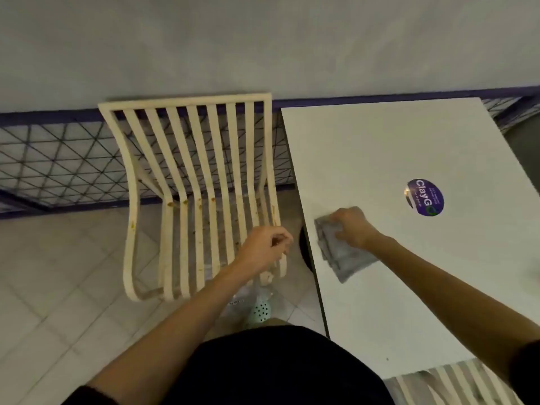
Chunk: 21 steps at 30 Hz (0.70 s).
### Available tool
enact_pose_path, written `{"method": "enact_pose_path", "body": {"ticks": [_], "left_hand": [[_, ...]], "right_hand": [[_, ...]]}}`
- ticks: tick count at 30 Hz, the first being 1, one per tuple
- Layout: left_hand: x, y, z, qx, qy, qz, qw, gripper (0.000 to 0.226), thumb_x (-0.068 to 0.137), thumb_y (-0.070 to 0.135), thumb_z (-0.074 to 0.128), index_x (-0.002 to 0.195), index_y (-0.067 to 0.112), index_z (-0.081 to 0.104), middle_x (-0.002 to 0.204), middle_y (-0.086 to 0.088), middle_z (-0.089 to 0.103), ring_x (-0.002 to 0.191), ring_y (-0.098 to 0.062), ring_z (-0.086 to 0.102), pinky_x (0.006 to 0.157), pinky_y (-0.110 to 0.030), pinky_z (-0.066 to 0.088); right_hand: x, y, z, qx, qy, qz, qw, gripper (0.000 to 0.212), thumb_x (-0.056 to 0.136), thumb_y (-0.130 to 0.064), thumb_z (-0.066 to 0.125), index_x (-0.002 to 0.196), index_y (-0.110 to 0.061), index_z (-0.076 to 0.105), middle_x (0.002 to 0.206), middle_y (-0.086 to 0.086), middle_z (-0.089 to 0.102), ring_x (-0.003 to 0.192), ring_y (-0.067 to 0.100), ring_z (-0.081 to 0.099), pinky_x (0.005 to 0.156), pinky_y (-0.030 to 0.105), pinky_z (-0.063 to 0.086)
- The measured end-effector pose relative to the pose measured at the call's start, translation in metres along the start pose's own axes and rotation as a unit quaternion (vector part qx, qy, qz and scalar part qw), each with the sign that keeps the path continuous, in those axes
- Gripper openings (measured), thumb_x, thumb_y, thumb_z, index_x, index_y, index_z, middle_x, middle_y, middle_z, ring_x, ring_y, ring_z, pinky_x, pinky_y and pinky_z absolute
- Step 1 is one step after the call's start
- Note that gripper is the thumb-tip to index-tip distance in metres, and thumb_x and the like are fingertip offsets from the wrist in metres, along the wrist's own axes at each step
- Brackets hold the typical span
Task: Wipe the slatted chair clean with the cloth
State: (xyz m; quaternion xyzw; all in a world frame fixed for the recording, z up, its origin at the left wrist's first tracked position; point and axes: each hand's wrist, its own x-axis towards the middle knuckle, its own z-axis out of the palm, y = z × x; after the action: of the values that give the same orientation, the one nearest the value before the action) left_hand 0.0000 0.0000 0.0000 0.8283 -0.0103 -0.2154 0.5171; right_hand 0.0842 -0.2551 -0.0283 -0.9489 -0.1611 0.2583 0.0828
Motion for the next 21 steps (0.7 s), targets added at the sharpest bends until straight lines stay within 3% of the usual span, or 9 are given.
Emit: {"method": "enact_pose_path", "body": {"ticks": [3, 6, 10, 14, 16, 19, 21], "left_hand": [[-0.021, -0.022, 0.0, -0.058, 0.012, -0.08, 0.995, 0.017, 0.093, 0.007, 0.06, 0.096, 0.015, 0.074, 0.076, 0.004, 0.073, 0.069, -0.008, 0.069, 0.072, -0.028, 0.059], [-0.042, -0.045, -0.007, -0.094, 0.054, -0.131, 0.985, 0.021, 0.092, 0.001, 0.057, 0.095, 0.015, 0.072, 0.074, 0.004, 0.071, 0.067, -0.011, 0.067, 0.071, -0.029, 0.059], [-0.068, -0.07, -0.018, -0.089, 0.078, -0.146, 0.982, 0.021, 0.091, 0.004, 0.06, 0.088, 0.019, 0.073, 0.075, 0.005, 0.072, 0.068, -0.01, 0.068, 0.07, -0.027, 0.058], [-0.089, -0.081, -0.027, -0.096, 0.103, -0.144, 0.98, 0.016, 0.092, 0.008, 0.061, 0.091, 0.018, 0.074, 0.078, 0.004, 0.073, 0.07, -0.009, 0.068, 0.067, -0.024, 0.056], [-0.097, -0.081, -0.032, -0.097, 0.108, -0.151, 0.978, 0.016, 0.092, 0.01, 0.061, 0.095, 0.02, 0.073, 0.079, 0.005, 0.072, 0.072, -0.006, 0.068, 0.068, -0.023, 0.056], [-0.103, -0.079, -0.035, -0.115, 0.106, -0.16, 0.975, 0.018, 0.092, 0.011, 0.061, 0.092, 0.025, 0.072, 0.077, 0.008, 0.072, 0.072, -0.006, 0.069, 0.071, -0.025, 0.058], [-0.106, -0.076, -0.037, -0.131, 0.101, -0.159, 0.973, 0.017, 0.091, 0.013, 0.063, 0.09, 0.027, 0.072, 0.081, 0.008, 0.073, 0.075, -0.008, 0.069, 0.075, -0.03, 0.059]], "right_hand": [[0.005, -0.003, 0.003, -0.053, -0.026, -0.025, 0.998, 0.03, 0.095, -0.017, 0.048, 0.119, -0.02, 0.065, 0.115, 0.005, 0.064, 0.106, 0.026, 0.058, 0.082, 0.024, 0.033], [0.008, -0.006, 0.0, -0.112, -0.062, -0.014, 0.992, 0.015, 0.09, -0.017, 0.052, 0.084, -0.029, 0.059, 0.101, 0.002, 0.063, 0.099, 0.025, 0.059, 0.075, 0.024, 0.031], [0.018, 0.009, -0.008, -0.121, -0.098, -0.021, 0.988, 0.031, 0.078, -0.024, 0.062, 0.061, -0.037, 0.041, 0.086, -0.008, 0.056, 0.091, 0.02, 0.058, 0.08, 0.031, 0.042], [0.011, 0.006, -0.035, -0.126, -0.136, -0.05, 0.981, 0.018, 0.068, -0.042, 0.058, 0.063, -0.03, 0.046, 0.087, -0.008, 0.05, 0.083, 0.014, 0.05, 0.072, 0.025, 0.042], [0.009, 0.005, -0.042, -0.126, -0.138, -0.066, 0.98, 0.024, 0.073, -0.048, 0.054, 0.069, -0.024, 0.054, 0.087, -0.009, 0.05, 0.082, 0.01, 0.049, 0.071, 0.024, 0.044], [0.0, -0.002, -0.053, -0.081, -0.148, -0.052, 0.984, 0.01, 0.08, -0.033, 0.065, 0.087, -0.026, 0.066, 0.09, -0.011, 0.062, 0.081, 0.008, 0.059, 0.075, 0.022, 0.051], [-0.007, -0.012, -0.058, -0.021, -0.135, -0.033, 0.99, 0.007, 0.073, -0.033, 0.064, 0.079, -0.037, 0.065, 0.079, -0.015, 0.066, 0.073, 0.006, 0.063, 0.07, 0.023, 0.052]]}}
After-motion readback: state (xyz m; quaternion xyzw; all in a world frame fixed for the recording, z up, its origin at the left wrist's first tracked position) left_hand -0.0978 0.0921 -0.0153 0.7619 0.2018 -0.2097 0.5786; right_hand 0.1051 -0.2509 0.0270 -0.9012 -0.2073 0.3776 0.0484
